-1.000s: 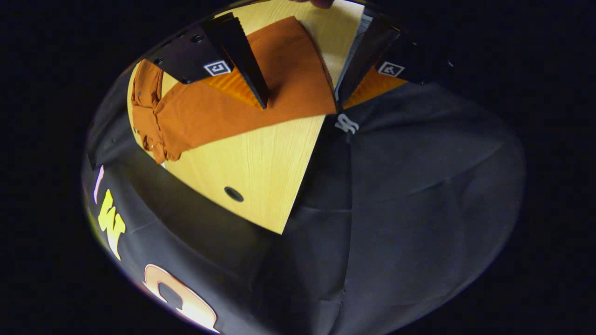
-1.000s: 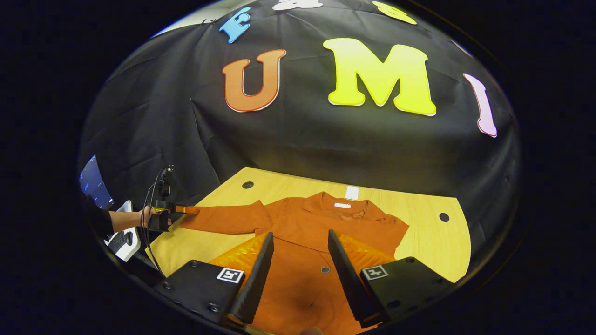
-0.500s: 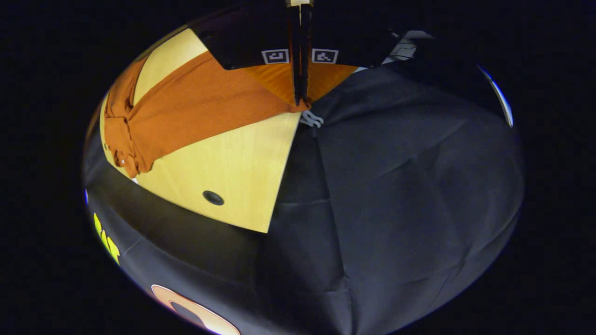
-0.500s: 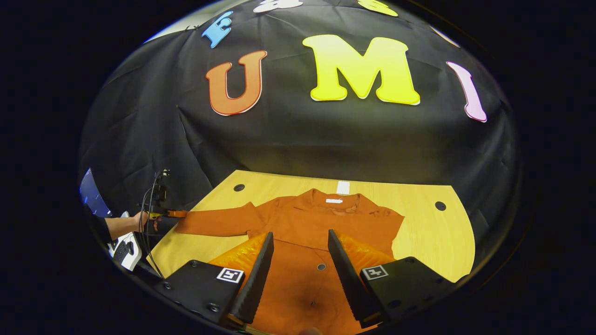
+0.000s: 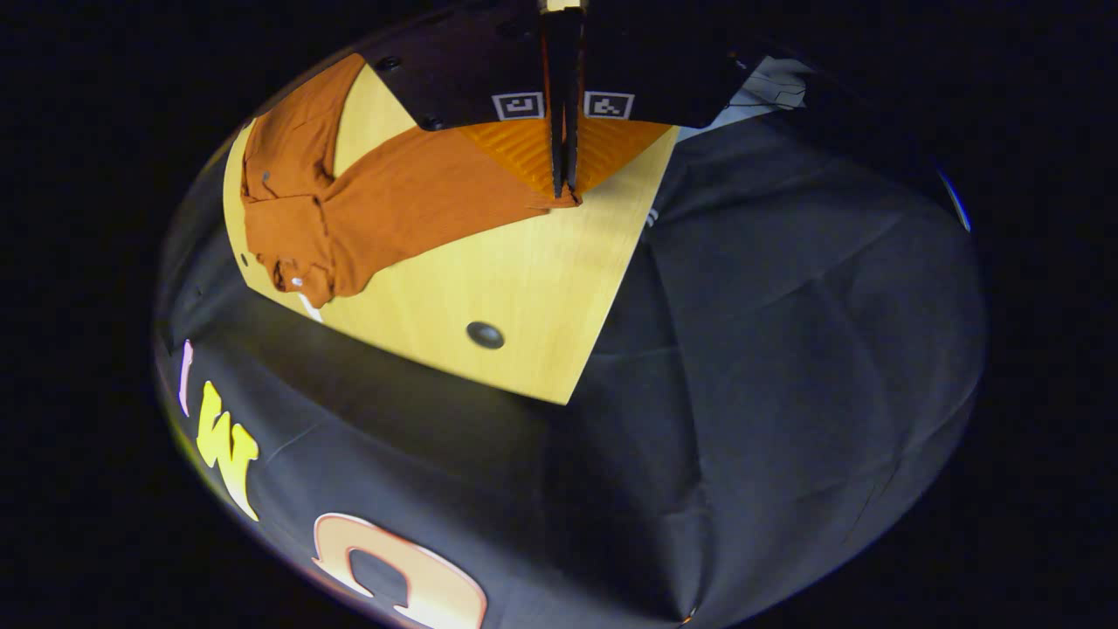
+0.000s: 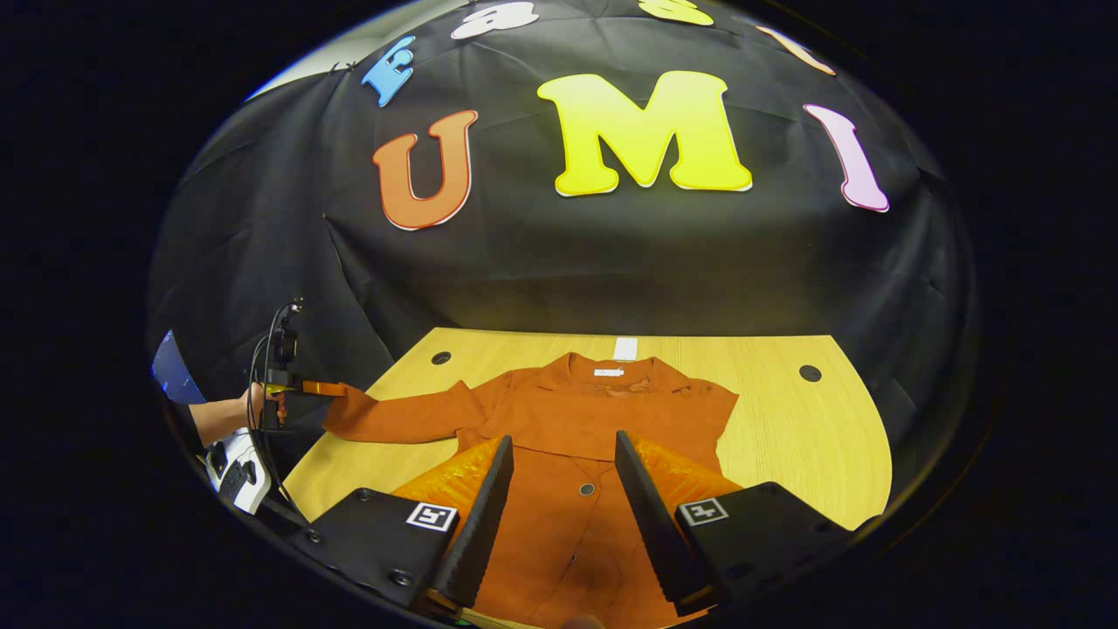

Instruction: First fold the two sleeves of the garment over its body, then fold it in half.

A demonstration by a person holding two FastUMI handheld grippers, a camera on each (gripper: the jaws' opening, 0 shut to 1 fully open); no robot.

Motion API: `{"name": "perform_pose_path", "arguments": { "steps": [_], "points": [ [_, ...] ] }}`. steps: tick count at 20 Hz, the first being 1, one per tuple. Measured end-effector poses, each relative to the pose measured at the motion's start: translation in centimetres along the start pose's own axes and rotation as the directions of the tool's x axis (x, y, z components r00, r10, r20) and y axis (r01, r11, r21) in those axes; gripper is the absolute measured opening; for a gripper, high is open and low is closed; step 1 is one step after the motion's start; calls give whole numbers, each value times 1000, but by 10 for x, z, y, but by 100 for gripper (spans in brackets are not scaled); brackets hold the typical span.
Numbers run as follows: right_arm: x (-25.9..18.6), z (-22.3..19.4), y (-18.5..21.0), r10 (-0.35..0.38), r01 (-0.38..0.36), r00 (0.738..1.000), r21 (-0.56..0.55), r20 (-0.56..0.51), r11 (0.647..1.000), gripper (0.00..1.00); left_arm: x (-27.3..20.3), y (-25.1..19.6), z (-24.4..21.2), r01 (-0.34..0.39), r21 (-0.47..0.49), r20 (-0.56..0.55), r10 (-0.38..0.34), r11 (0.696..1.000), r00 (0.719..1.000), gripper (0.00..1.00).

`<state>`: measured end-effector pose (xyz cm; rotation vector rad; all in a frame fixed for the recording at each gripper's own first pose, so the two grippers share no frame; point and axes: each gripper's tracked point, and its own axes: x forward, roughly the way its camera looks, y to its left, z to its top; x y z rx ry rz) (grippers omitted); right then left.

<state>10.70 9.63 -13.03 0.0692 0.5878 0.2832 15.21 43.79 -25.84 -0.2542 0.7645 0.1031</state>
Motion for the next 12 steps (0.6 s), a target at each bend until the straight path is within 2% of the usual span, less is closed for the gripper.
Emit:
{"name": "perform_pose_path", "arguments": {
  "steps": [6,12],
  "points": [
    [-35,12,-22,13,-16,998,46,65,999,77,-53,-103,76,87,-39,89,-83,995,993,3],
    [-73,22,-75,-35,19,989,116,145,993,77,-70,-221,91,145,73,61,-149,987,987,3]
  ]
}}
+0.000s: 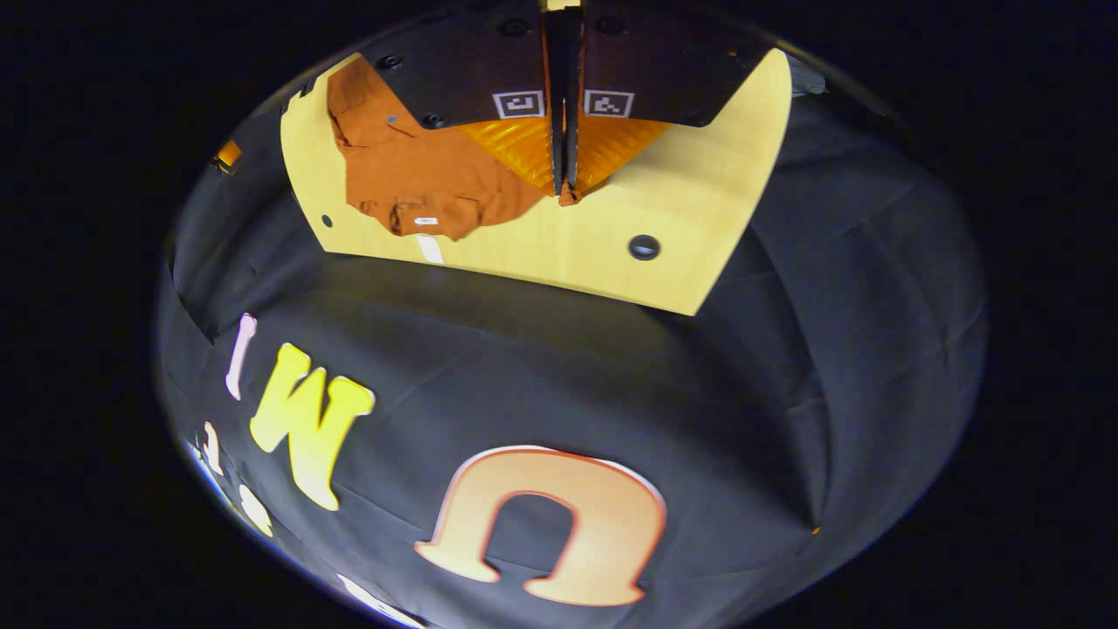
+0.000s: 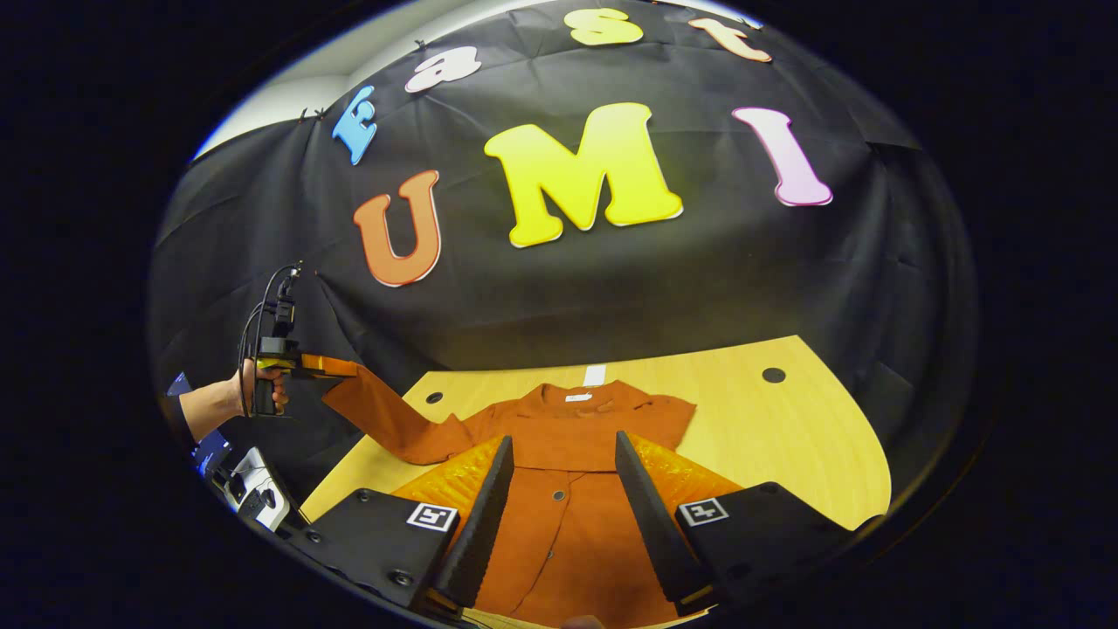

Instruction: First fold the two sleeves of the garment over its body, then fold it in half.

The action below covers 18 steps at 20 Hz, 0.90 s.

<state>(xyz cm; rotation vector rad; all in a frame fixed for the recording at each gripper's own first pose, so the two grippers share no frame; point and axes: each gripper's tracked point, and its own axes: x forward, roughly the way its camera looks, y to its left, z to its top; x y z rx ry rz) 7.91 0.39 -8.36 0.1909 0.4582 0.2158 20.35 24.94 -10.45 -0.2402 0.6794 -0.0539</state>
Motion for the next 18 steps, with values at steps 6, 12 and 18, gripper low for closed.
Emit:
{"name": "perform_pose_path", "arguments": {
  "steps": [6,12,18],
  "points": [
    [-40,12,-44,-21,21,998,6,66,1000,77,24,-142,22,125,95,-11,-124,988,992,3],
    [-71,16,-114,-103,99,990,46,99,994,77,60,-273,2,271,183,-84,-260,945,962,3],
    [-87,11,-179,-185,172,978,121,99,978,77,98,-357,-37,364,275,-168,-328,890,930,2]
  ]
}}
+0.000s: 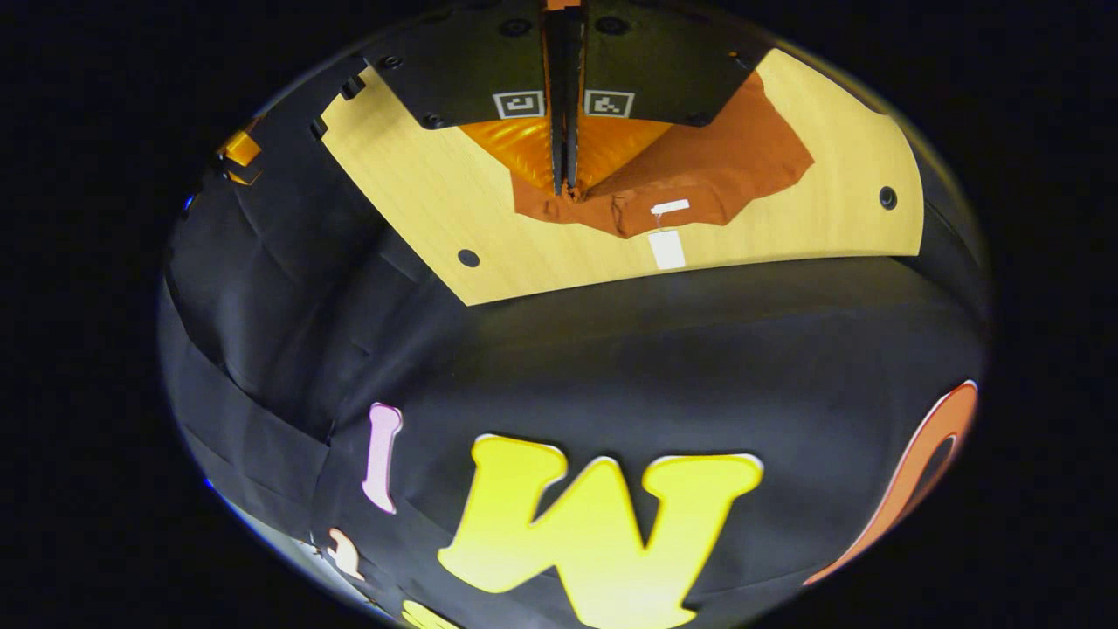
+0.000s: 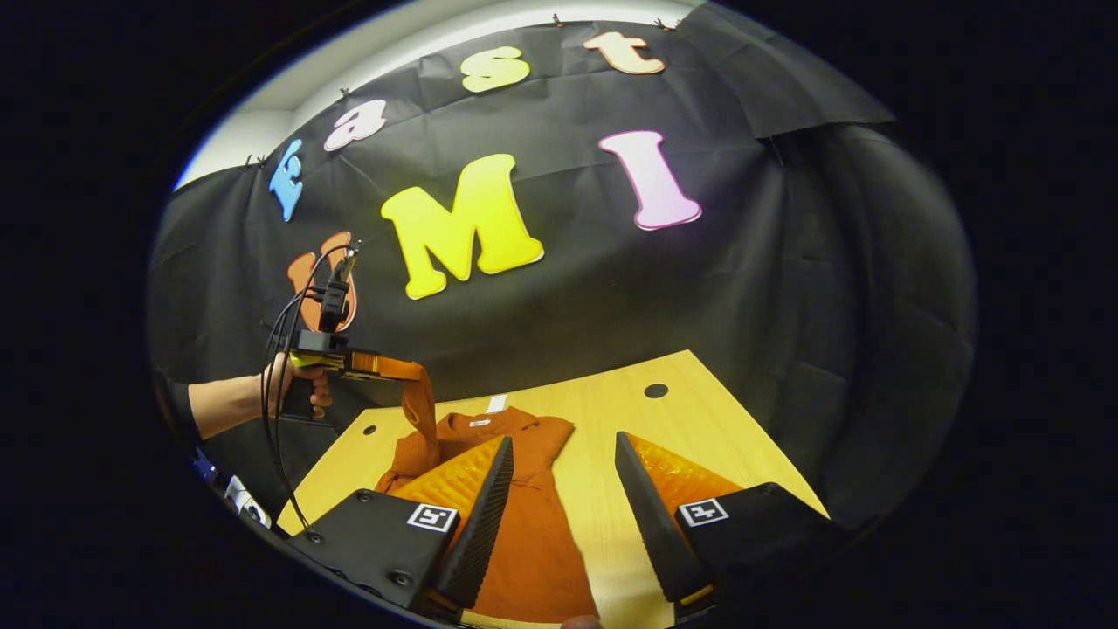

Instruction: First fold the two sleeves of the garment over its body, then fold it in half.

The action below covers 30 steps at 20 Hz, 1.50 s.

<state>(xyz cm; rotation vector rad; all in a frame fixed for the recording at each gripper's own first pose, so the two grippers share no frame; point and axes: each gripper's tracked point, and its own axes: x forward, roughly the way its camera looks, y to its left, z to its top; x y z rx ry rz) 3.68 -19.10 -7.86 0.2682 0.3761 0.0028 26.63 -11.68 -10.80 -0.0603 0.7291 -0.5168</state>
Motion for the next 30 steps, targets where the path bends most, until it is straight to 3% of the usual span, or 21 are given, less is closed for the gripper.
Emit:
{"name": "perform_pose_path", "arguments": {
  "steps": [5,12,15,17,21,25,27,30],
  "points": [
    [-7,-4,-36,-54,54,998,2,-14,999,77,68,-36,-24,40,31,-85,-37,999,996,3],
    [-28,-22,-87,-152,153,985,14,-76,988,77,188,-38,-95,-13,37,-171,19,999,985,3],
    [-33,-28,-102,-170,173,980,22,-98,985,76,213,-32,-118,-46,33,-201,52,998,978,3],
    [-29,-26,-110,-171,174,980,27,-97,984,76,219,-36,-123,-32,3,-172,32,999,984,0],
    [-17,-21,-106,-140,145,987,48,-82,988,77,192,-49,-95,-61,19,-69,63,998,996,98],
    [0,-14,-65,-71,71,996,-10,-57,997,77,112,-59,-49,-122,17,136,119,992,984,99],
    [10,-20,-39,-39,34,997,-81,-60,996,76,47,-48,-29,-232,-12,261,227,973,938,99],
    [13,-24,7,3,-10,999,-141,-46,990,77,-47,-33,-3,-327,-33,422,310,944,852,99]
  ]
}}
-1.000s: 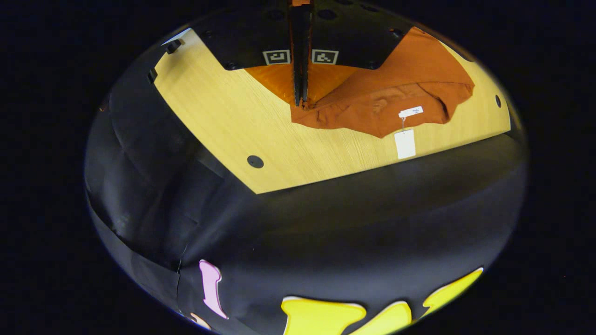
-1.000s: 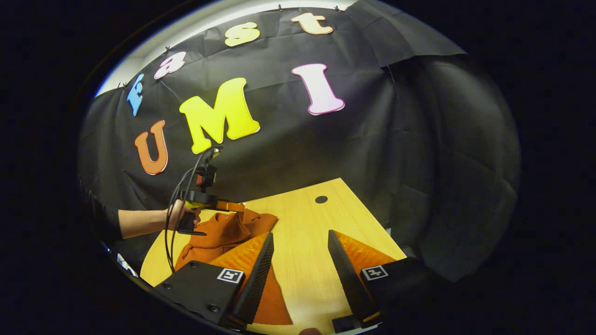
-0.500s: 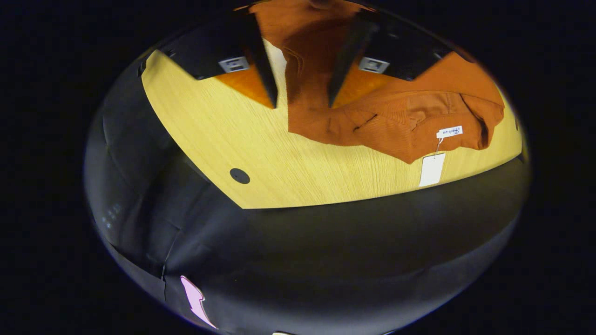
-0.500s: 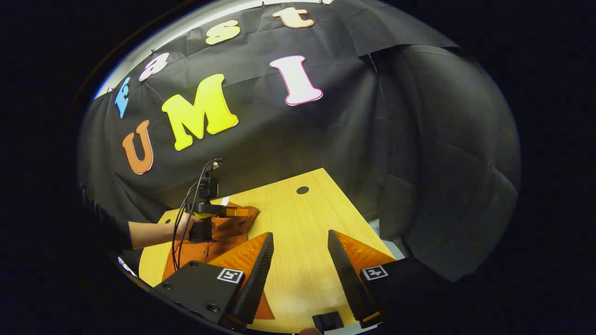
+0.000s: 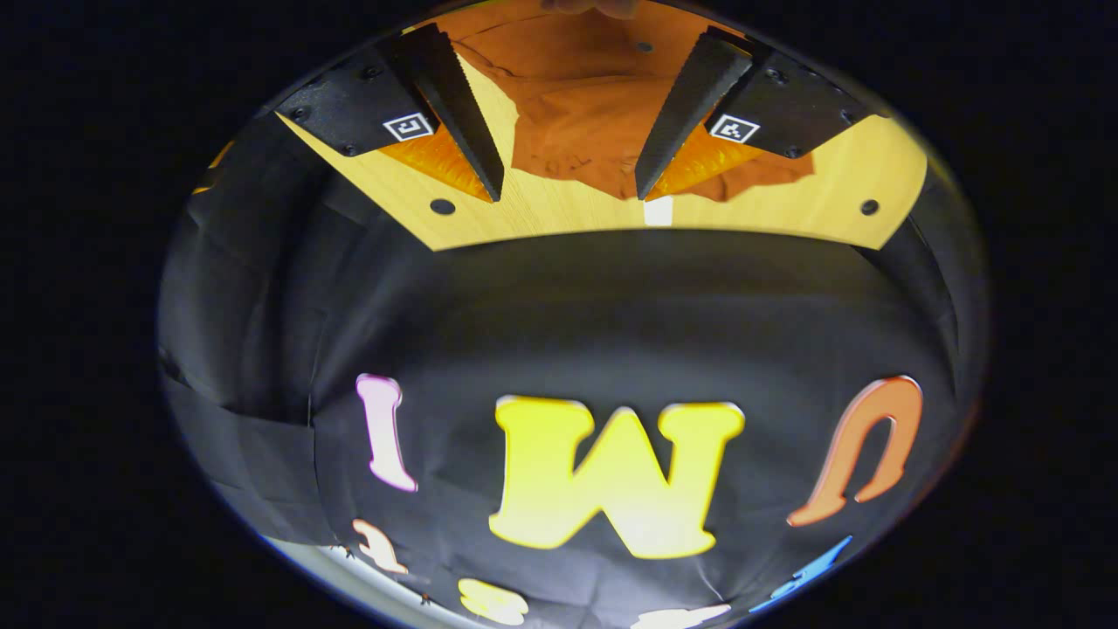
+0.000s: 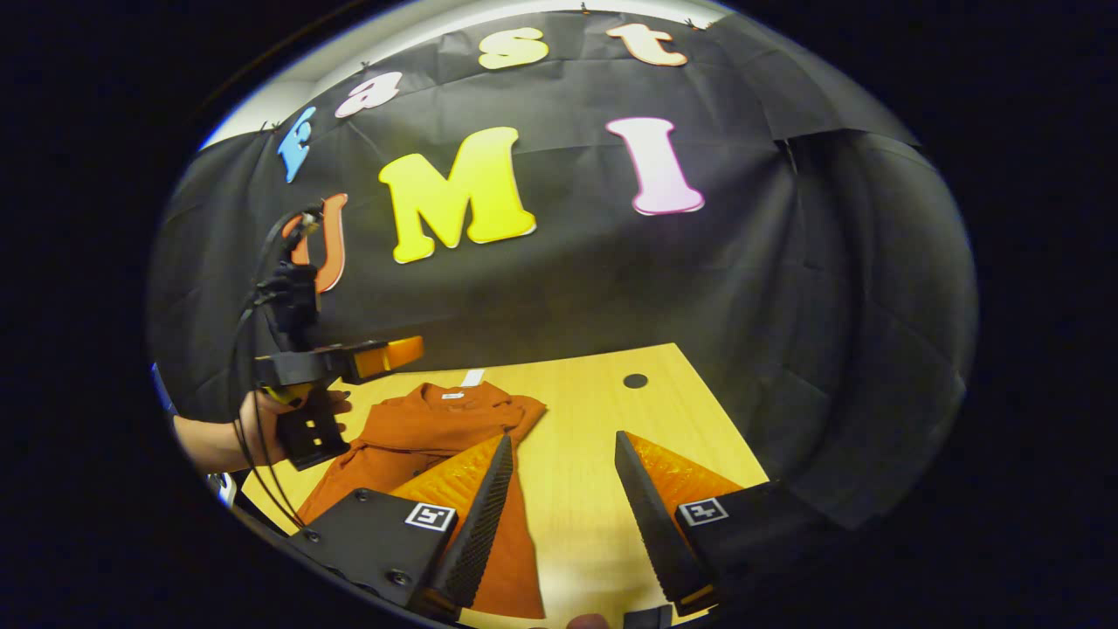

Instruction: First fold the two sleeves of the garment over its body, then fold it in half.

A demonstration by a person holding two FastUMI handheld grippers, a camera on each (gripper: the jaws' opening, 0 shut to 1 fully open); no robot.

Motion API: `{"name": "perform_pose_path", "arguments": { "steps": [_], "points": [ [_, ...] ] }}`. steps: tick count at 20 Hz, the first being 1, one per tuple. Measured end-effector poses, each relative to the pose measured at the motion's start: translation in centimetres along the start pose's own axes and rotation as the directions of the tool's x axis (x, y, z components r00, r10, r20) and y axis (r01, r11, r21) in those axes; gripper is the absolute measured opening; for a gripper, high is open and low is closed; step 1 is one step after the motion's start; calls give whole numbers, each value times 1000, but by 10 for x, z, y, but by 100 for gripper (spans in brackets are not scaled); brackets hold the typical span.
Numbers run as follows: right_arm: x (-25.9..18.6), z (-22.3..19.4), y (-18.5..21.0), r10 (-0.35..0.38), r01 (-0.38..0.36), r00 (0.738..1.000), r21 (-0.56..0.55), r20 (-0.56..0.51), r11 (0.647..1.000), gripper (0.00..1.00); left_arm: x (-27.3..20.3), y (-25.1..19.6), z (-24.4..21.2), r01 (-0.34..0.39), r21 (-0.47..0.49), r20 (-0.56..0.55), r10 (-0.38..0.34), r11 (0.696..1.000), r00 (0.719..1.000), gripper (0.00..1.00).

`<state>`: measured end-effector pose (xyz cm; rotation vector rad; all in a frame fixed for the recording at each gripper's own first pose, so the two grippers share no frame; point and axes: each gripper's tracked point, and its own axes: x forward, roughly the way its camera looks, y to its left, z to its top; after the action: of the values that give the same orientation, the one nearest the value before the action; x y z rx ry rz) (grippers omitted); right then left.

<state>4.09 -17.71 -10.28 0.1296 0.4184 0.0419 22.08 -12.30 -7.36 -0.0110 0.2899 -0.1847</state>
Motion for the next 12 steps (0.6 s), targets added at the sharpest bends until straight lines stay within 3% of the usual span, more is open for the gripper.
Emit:
{"name": "perform_pose_path", "arguments": {
  "steps": [5,8,12],
  "points": [
    [0,9,79,78,-74,995,-54,63,996,82,-92,56,64,-126,15,157,122,992,980,98],
    [-4,2,104,82,-79,995,-49,60,996,82,-153,104,42,-164,25,178,157,986,971,100],
    [-15,-16,112,56,-51,998,-111,37,993,82,-198,152,9,-218,39,157,210,975,965,98]
  ]
}}
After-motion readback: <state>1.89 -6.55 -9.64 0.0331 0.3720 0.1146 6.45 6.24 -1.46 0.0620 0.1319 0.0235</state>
